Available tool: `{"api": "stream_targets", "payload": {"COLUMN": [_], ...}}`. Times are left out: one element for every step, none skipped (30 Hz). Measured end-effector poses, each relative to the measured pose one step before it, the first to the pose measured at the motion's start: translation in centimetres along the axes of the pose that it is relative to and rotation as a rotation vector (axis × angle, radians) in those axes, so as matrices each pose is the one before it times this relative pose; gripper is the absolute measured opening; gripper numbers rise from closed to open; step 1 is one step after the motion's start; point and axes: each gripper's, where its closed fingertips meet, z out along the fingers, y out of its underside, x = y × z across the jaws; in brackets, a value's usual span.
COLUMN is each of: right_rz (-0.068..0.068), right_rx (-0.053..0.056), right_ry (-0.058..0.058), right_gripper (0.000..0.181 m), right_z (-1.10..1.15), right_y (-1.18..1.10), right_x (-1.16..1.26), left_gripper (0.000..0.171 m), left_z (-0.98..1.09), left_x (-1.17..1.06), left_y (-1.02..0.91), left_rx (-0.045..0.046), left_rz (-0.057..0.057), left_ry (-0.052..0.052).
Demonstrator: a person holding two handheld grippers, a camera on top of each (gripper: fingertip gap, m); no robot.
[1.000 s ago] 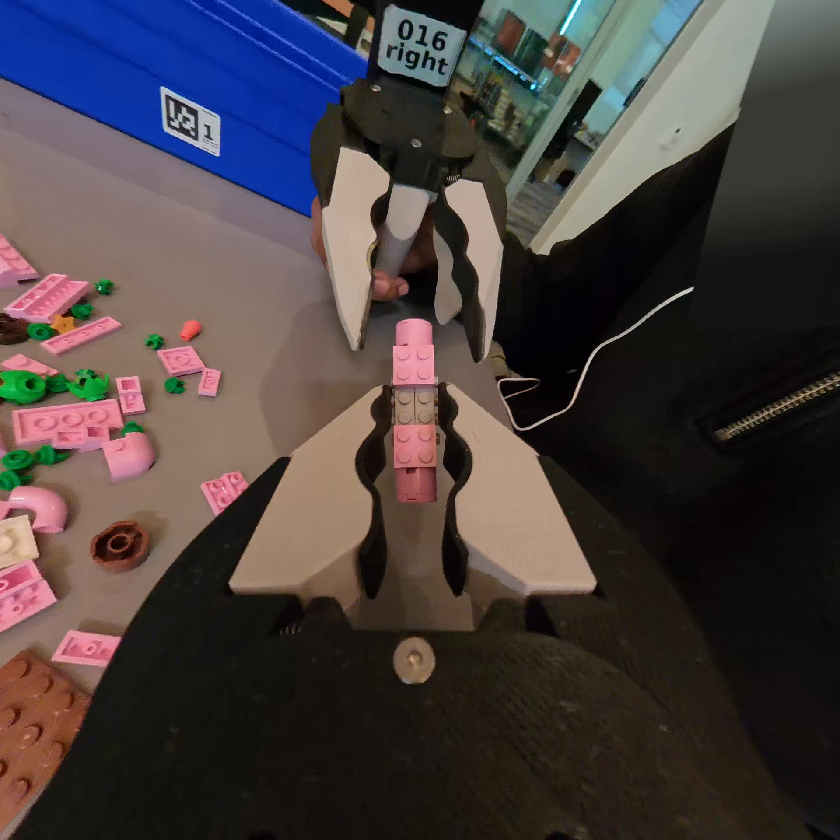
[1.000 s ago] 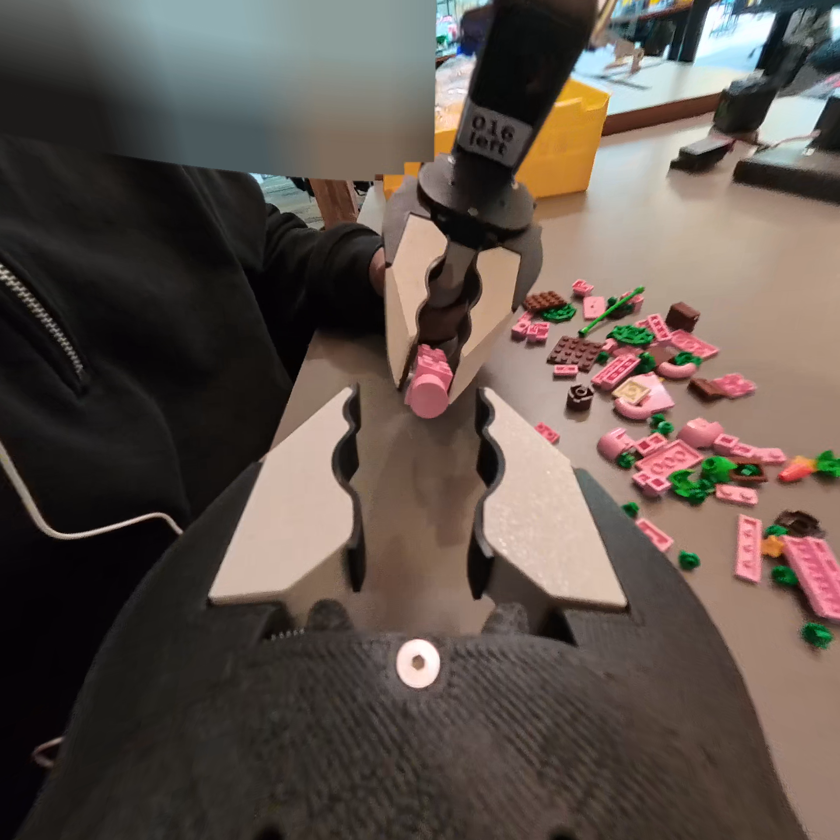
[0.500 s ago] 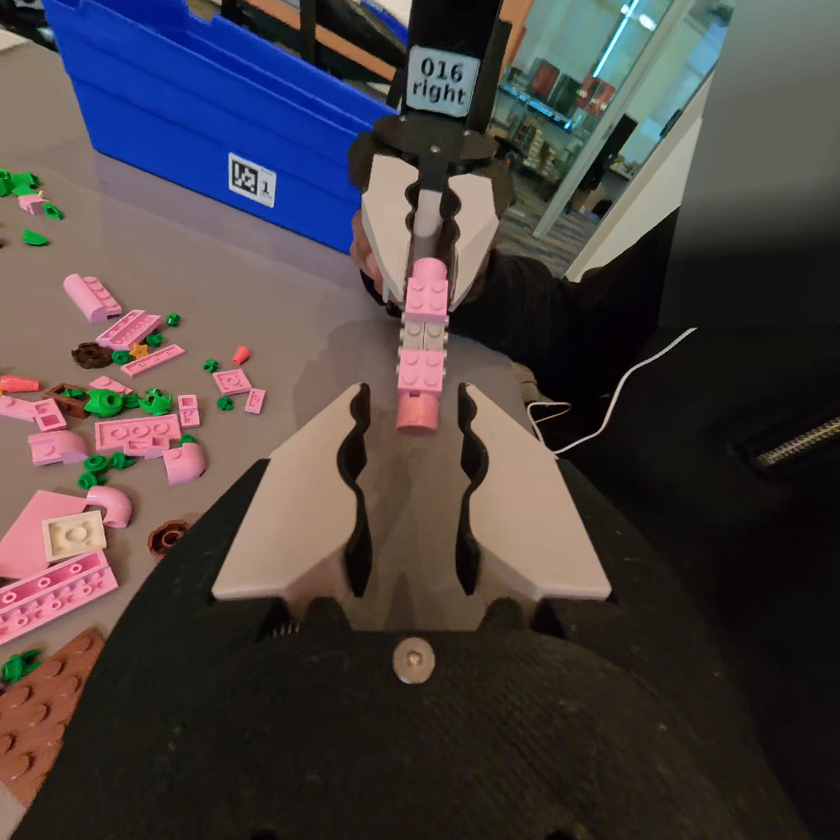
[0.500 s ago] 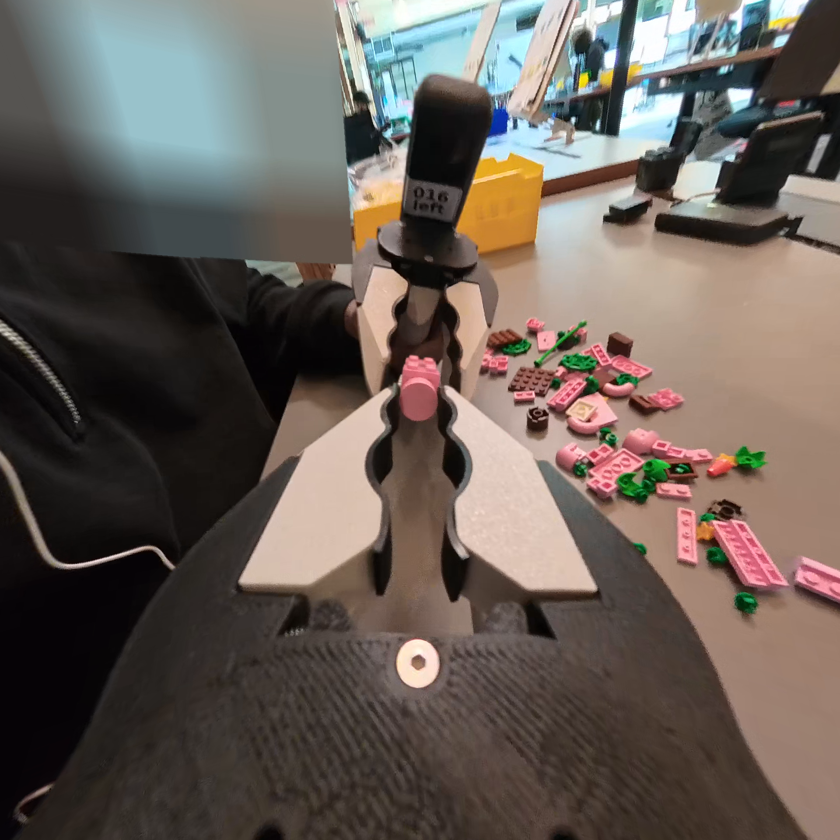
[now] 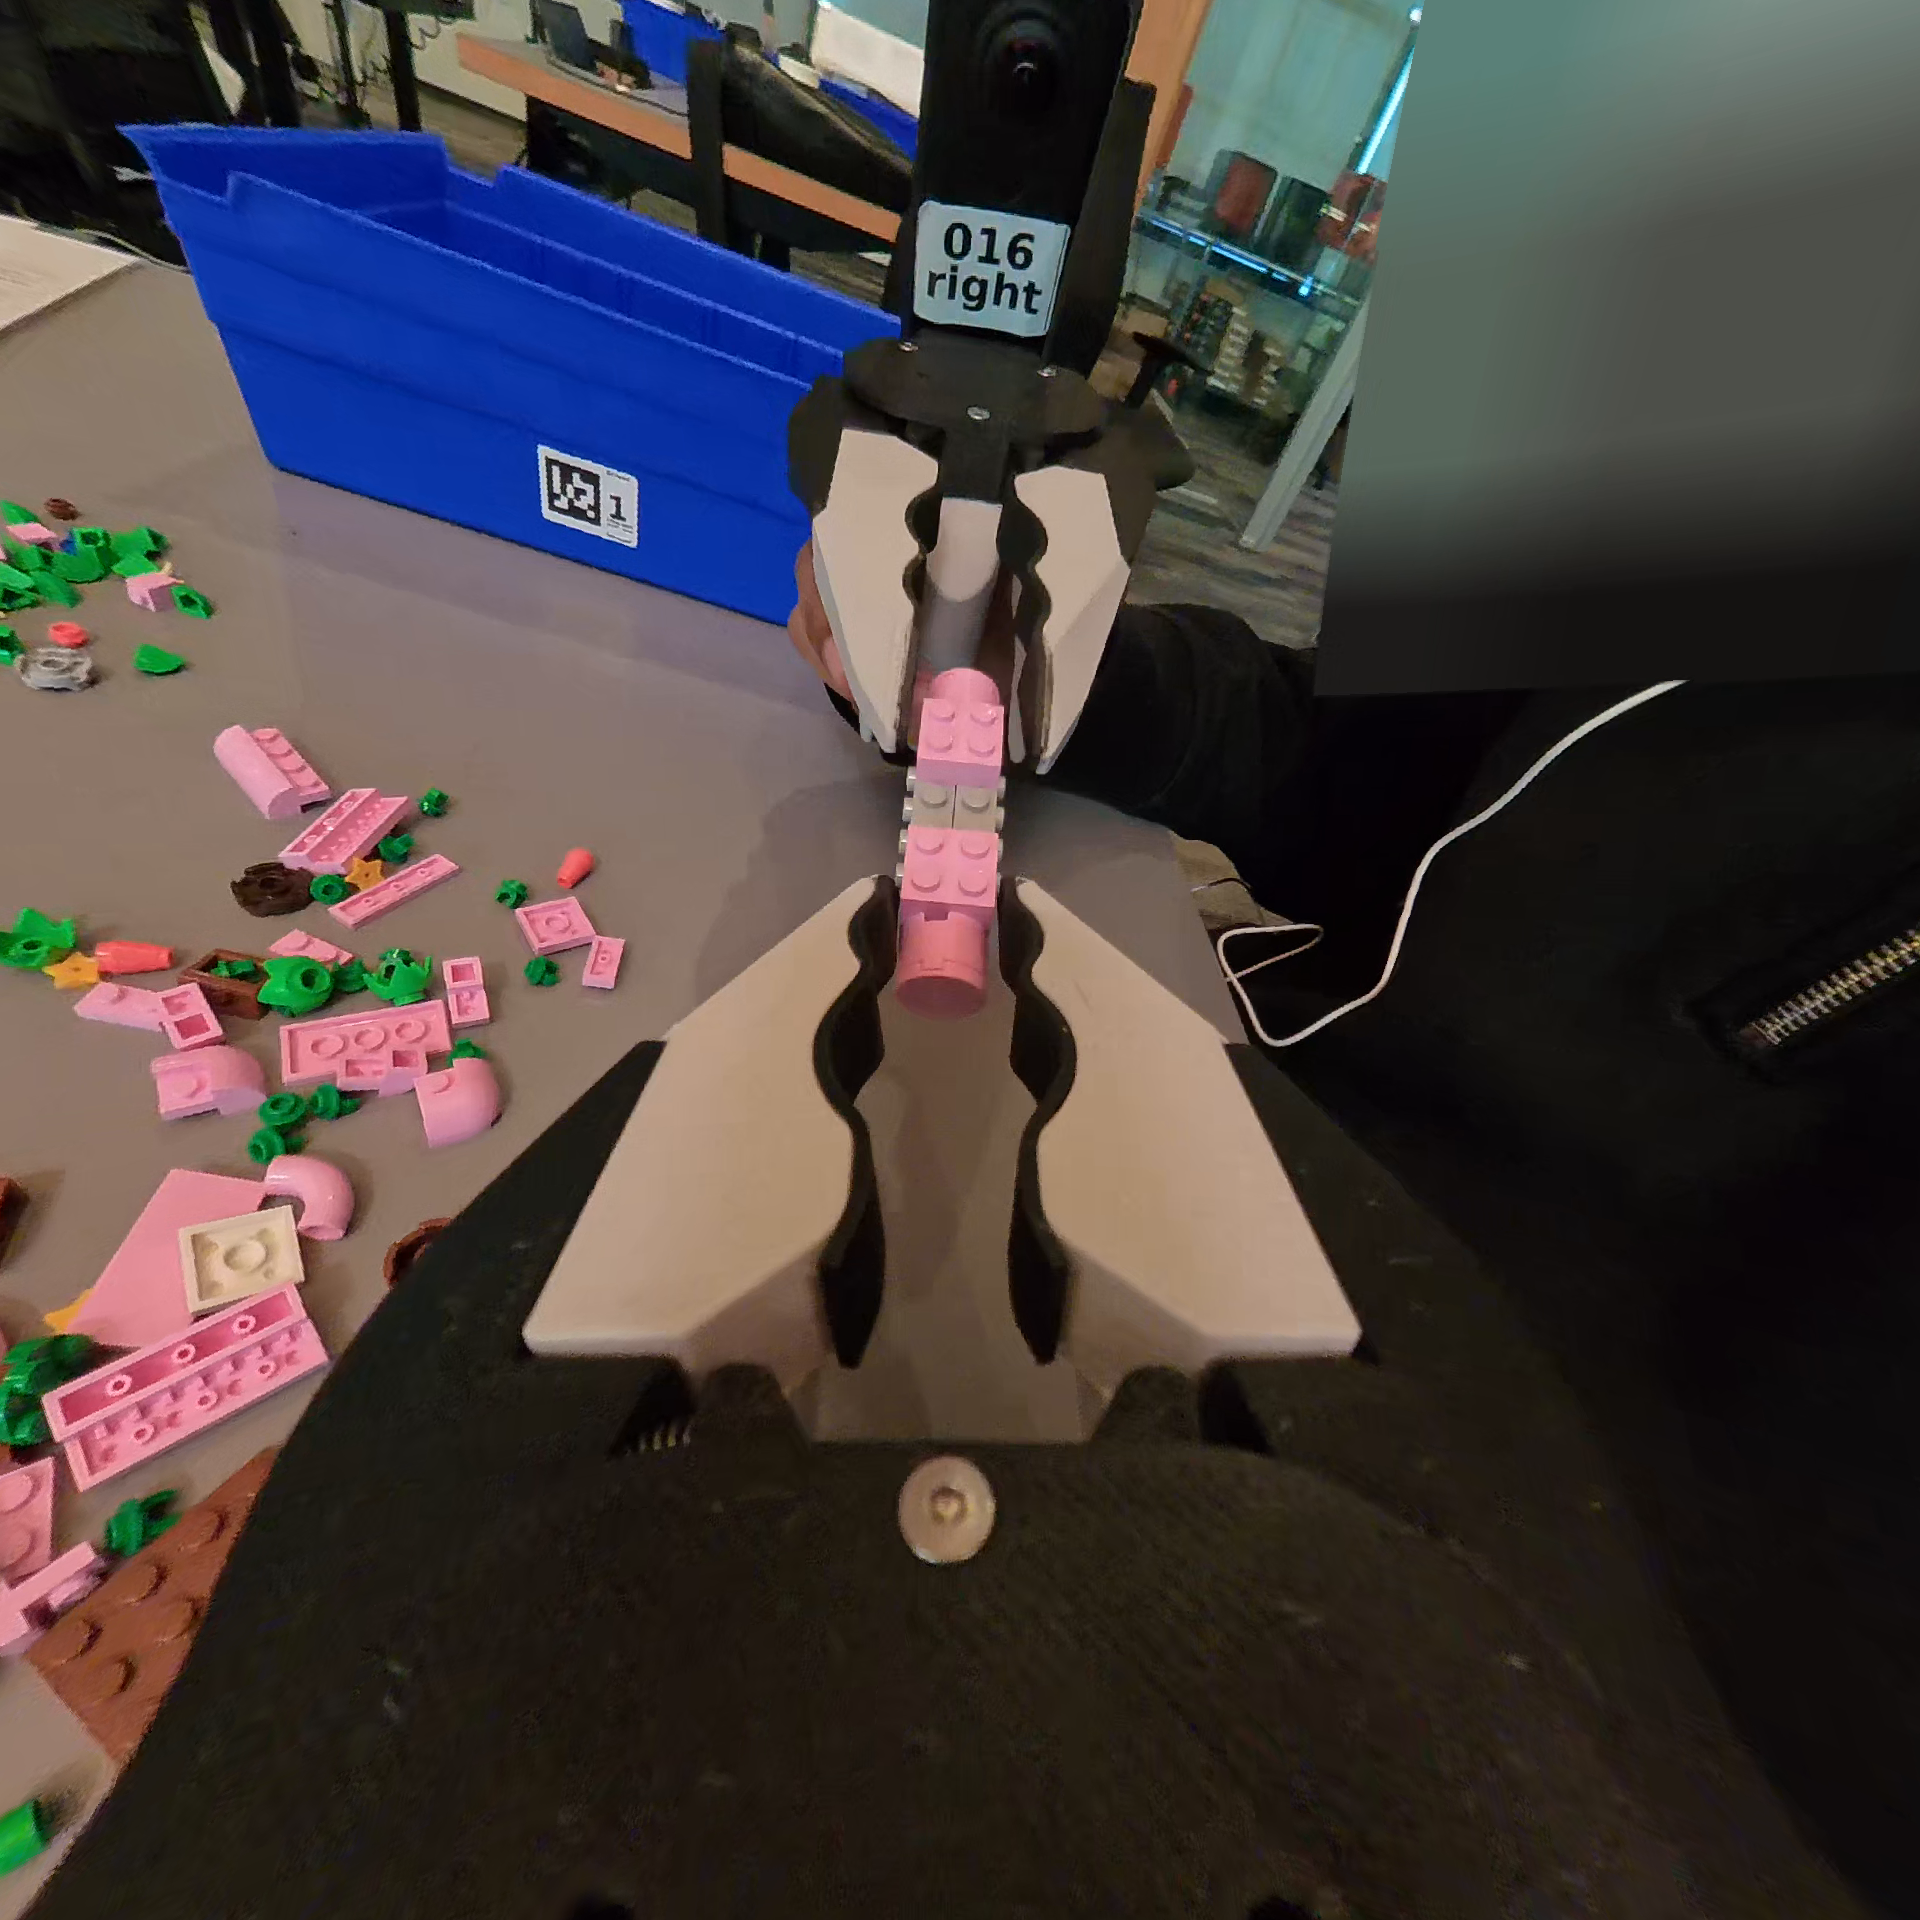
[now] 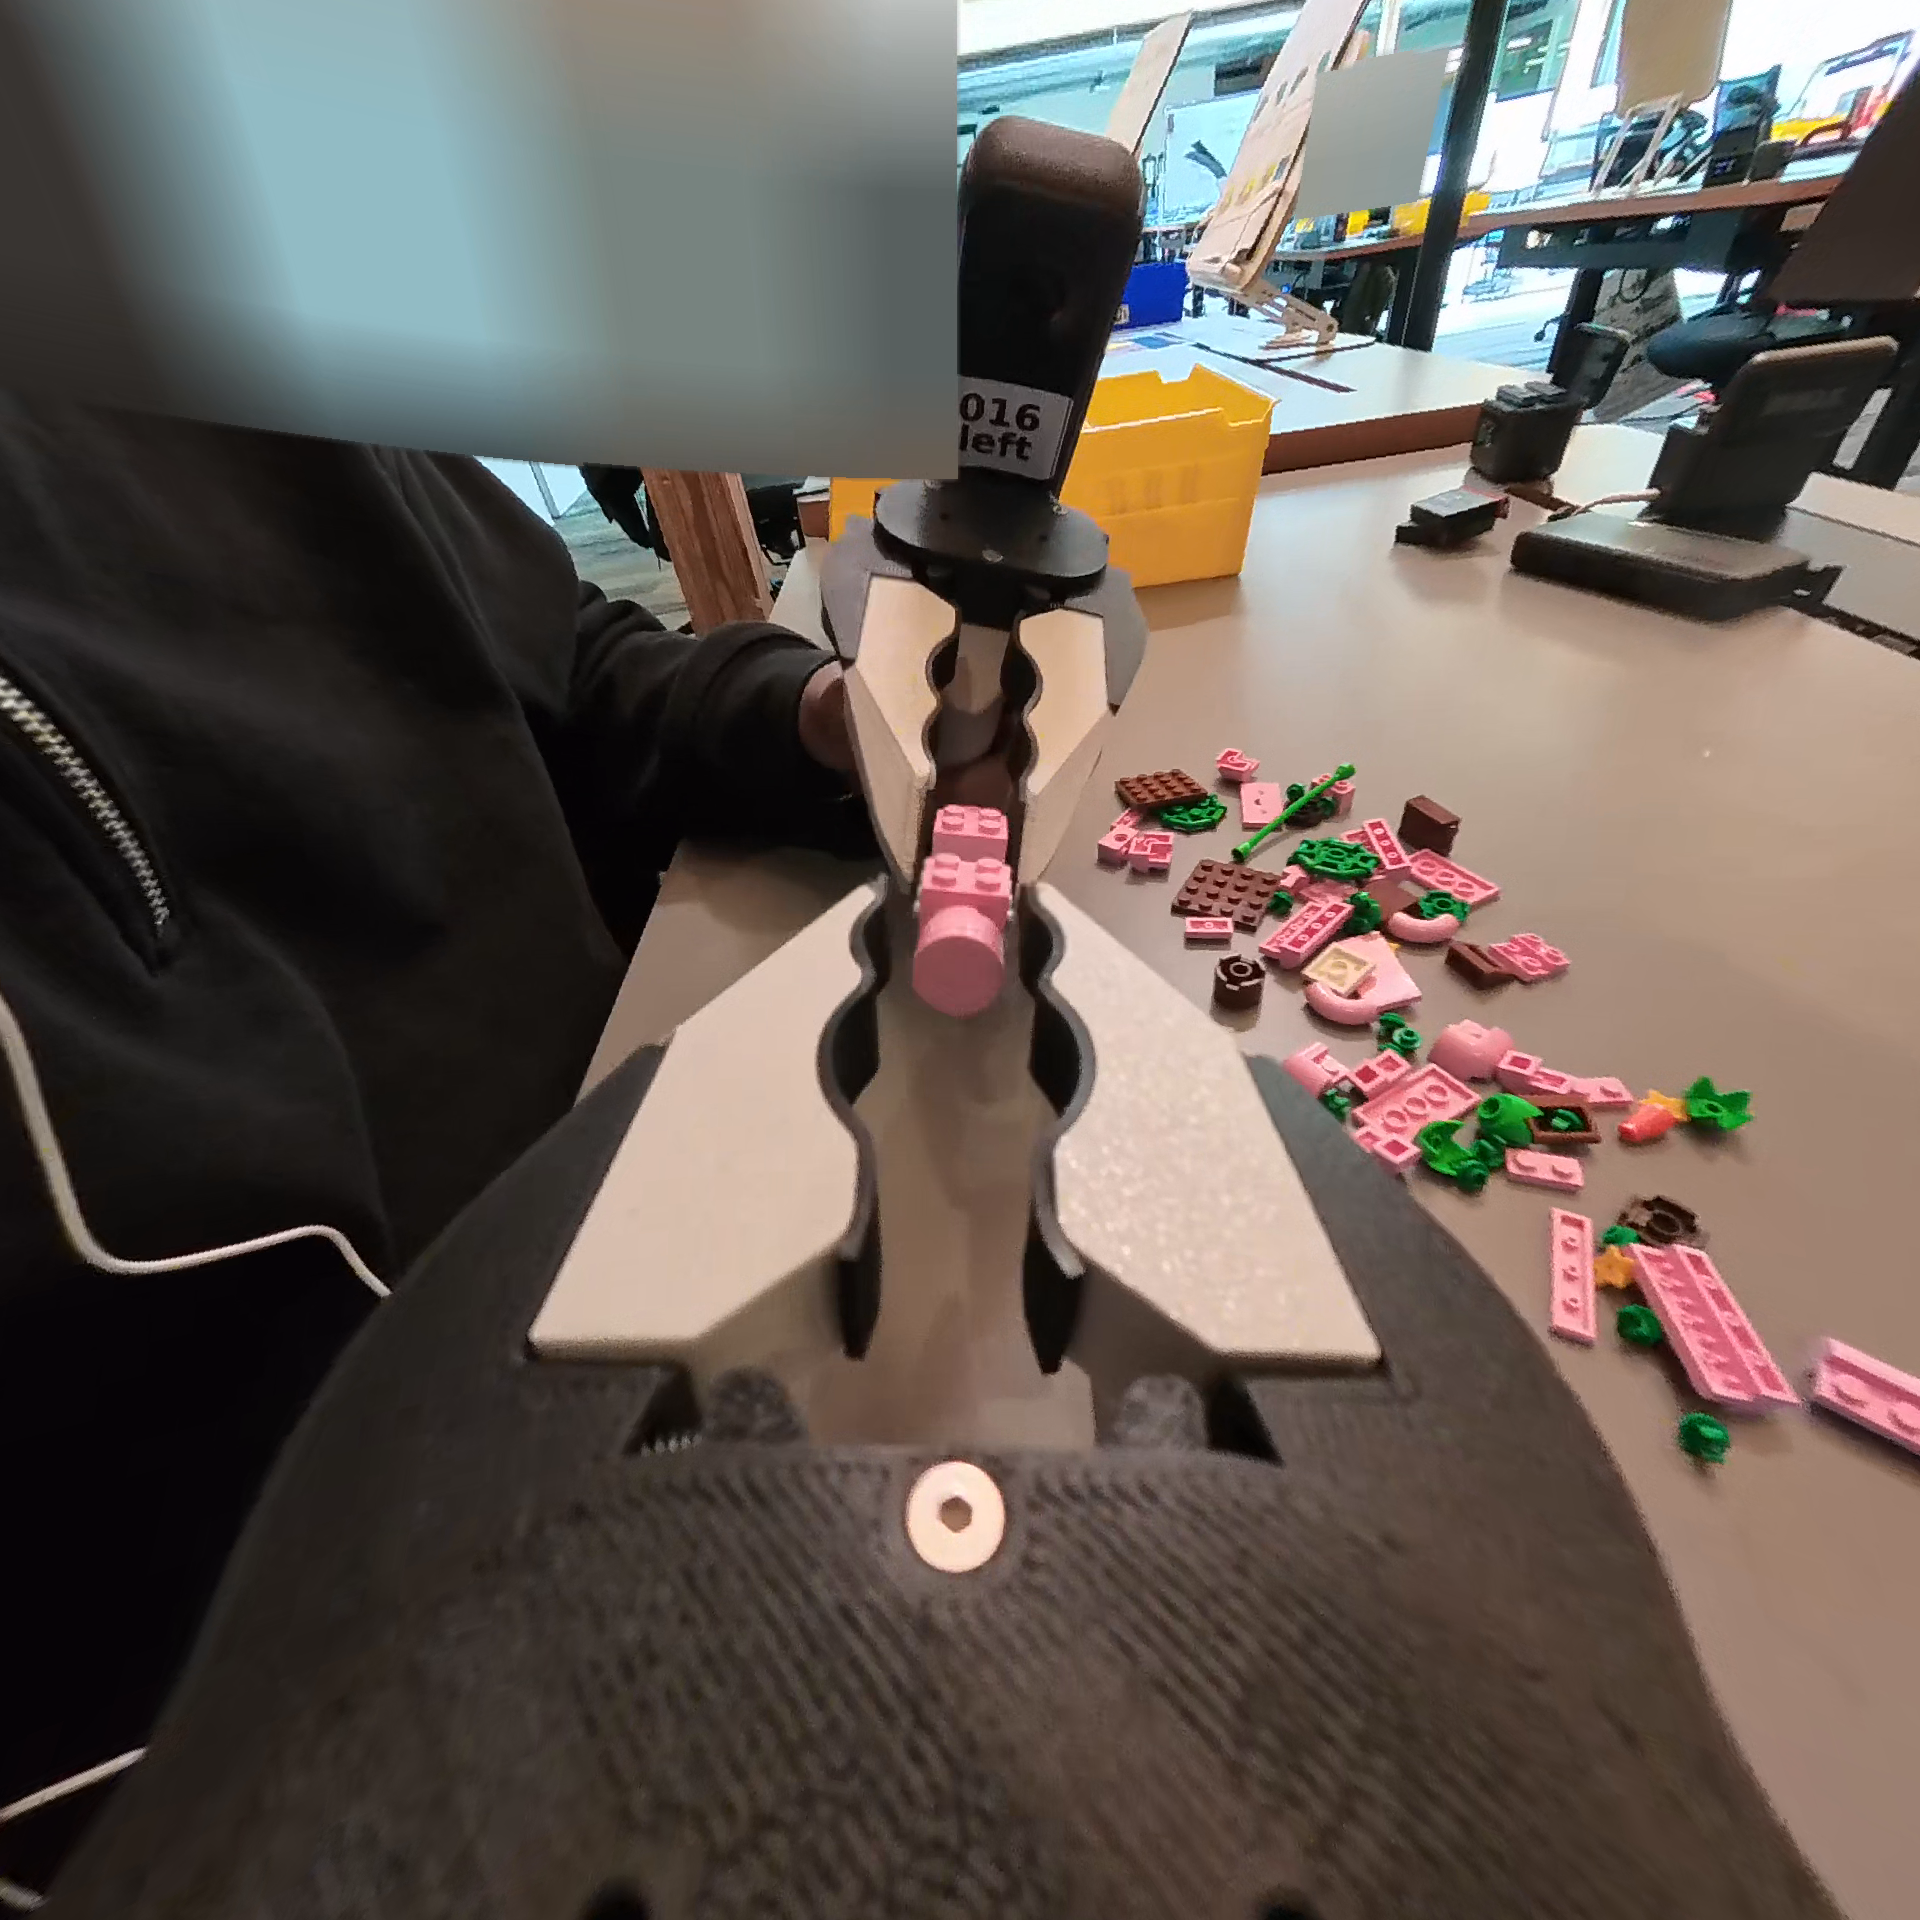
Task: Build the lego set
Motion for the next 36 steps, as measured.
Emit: {"api": "stream_targets", "payload": {"right_rz": [0.0011,0.0035,0.0031,0.0015,0.0003,-0.0001,-0.0024,-0.007,-0.0102,-0.0102,-0.0071,-0.0048,-0.0029,-0.0029,-0.0041,-0.0029,-0.0005,0.001,0.0008,0.0017,0.0043,0.0084,0.0115,0.0112,0.0117,0.0147,0.0166,0.0173,0.0137,0.006,-0.0007,-0.0048,-0.0079,-0.0107,-0.0096,-0.0072], "right_rx": [0.0106,0.0112,0.0076,0.0026,0.0006,0.0017,0.0009,-0.002,-0.0029,-0.0014,0.0005,0.0032,0.0036,0.0,-0.002,-0.0011,-0.0008,-0.0008,-0.001,-0.0016,-0.0022,-0.0037,-0.0042,-0.0017,0.0006,0.0013,0.0025,0.0027,0.0003,-0.0003,0.0009,0.0028,0.0038,0.0053,0.0077,0.0076], "right_ry": [0.001,0.0036,0.0056,0.0048,-0.0013,-0.0027,-0.0022,-0.0018,0.0024,0.0034,0.0016,-0.0016,-0.0002,0.0045,0.0054,0.0022,0.0016,0.0003,0.0009,0.0019,0.0007,0.0005,0.0004,-0.0021,-0.0009,-0.0017,-0.0042,-0.0051,-0.0037,-0.0018,0.0006,0.0012,0.0001,0.0022,0.0027,0.002], "right_gripper": [0.025,0.028,0.029,0.029,0.029,0.029,0.029,0.028,0.027,0.024,0.022,0.021,0.019,0.017,0.015,0.014,0.015,0.015,0.015,0.015,0.015,0.015,0.015,0.014,0.015,0.015,0.015,0.015,0.015,0.015,0.015,0.015,0.014,0.014,0.015,0.015], "right_z": [-0.134,-0.189,-0.19,-0.155,-0.079,-0.001,0.043,0.069,0.044,0.015,-0.011,-0.028,-0.04,-0.019,0.005,0.003,0.014,0.005,0.011,0.003,0.013,0.007,0.014,-0.002,-0.008,0.011,0.015,0.008,-0.021,-0.018,-0.012,-0.017,0.003,0.009,0.023,0.017], "right_y": [-0.167,-0.168,-0.115,-0.02,-0.005,-0.031,-0.028,0.006,0.014,-0.006,-0.025,-0.072,-0.079,-0.005,0.021,0.018,0.009,-0.001,0.002,0.019,0.025,0.029,0.039,0.007,-0.022,-0.022,-0.014,-0.021,-0.003,0.016,-0.002,-0.042,-0.051,-0.047,-0.057,-0.049], "right_x": [0.055,0.13,0.169,0.149,0.019,-0.046,-0.076,-0.1,-0.057,-0.035,-0.031,-0.064,-0.034,0.045,0.059,0.008,0.022,0.003,0.001,0.031,0.014,0.05,0.066,0.022,0.03,0.05,0.017,0.012,0.015,0.034,0.021,-0.016,-0.043,-0.018,0.007,0.004], "left_gripper": [0.017,0.017,0.016,0.017,0.017,0.016,0.016,0.016,0.016,0.016,0.016,0.016,0.016,0.016,0.016,0.016,0.016,0.016,0.016,0.016,0.016,0.016,0.016,0.016,0.016,0.016,0.016,0.016,0.016,0.016,0.016,0.016,0.016,0.016,0.016,0.016], "left_z": [-0.092,-0.122,-0.139,-0.136,-0.111,-0.09,-0.054,-0.026,0.0,0.013,0.027,0.027,0.006,0.009,0.01,-0.001,-0.015,-0.013,-0.013,-0.001,-0.013,-0.003,0.005,0.002,-0.006,-0.019,-0.038,-0.016,0.017,0.042,0.038,0.009,-0.044,-0.03,0.002,-0.003], "left_x": [-0.038,-0.032,-0.026,0.003,0.001,-0.012,-0.018,-0.015,0.004,0.026,0.02,0.016,0.058,0.056,0.006,-0.007,-0.006,0.004,-0.006,-0.011,-0.006,-0.039,-0.047,-0.007,-0.034,-0.031,-0.004,0.002,-0.017,-0.035,-0.01,0.018,0.015,-0.006,-0.035,-0.003], "left_y": [-0.103,-0.167,-0.186,-0.165,-0.15,-0.105,-0.052,-0.016,-0.004,0.022,0.049,0.027,-0.005,-0.017,0.012,0.017,-0.009,-0.001,-0.015,-0.011,0.013,0.016,0.012,0.006,-0.032,-0.025,-0.045,-0.033,0.008,0.047,0.058,-0.019,-0.096,-0.043,0.021,0.005], "left_rx": [0.00645,0.00937,0.00964,0.00847,0.00708,0.00403,0.00066,-0.0016,-0.00135,-0.00235,-0.00386,-0.00276,0.00005,0.00082,-0.00117,-0.0018,-0.00043,-0.00038,-0.0005,-0.00124,-0.00247,-0.00281,-0.00282,-0.00169,-0.00041,-0.00136,-0.00061,-0.00171,-0.00529,-0.00656,-0.00499,0.00107,0.0079,0.0055,0.00122,0.0016], "left_rz": [0.0056,0.0049,0.0038,0.0025,0.0032,0.0054,0.0075,0.0076,0.0076,0.0056,0.003,0.0019,0.0011,0.0006,0.0023,0.0038,0.0038,0.0038,0.0051,0.0075,0.0097,0.011,0.0113,0.0093,0.0094,0.0118,0.0159,0.0192,0.0196,0.0157,0.0054,-0.0052,-0.0089,-0.0117,-0.01,-0.004], "left_ry": [-0.0048,-0.0047,-0.003,-0.0012,-0.0019,-0.0045,-0.0055,-0.0058,-0.0043,-0.0025,-0.0014,-0.0002,0.0025,0.0028,-0.0012,-0.003,-0.0028,-0.0018,-0.0035,-0.0055,-0.0062,-0.0091,-0.0094,-0.0068,-0.0084,-0.0093,-0.0099,-0.0124,-0.0142,-0.0125,-0.0052,0.003,0.0065,0.0061,0.0048,0.0028]}}
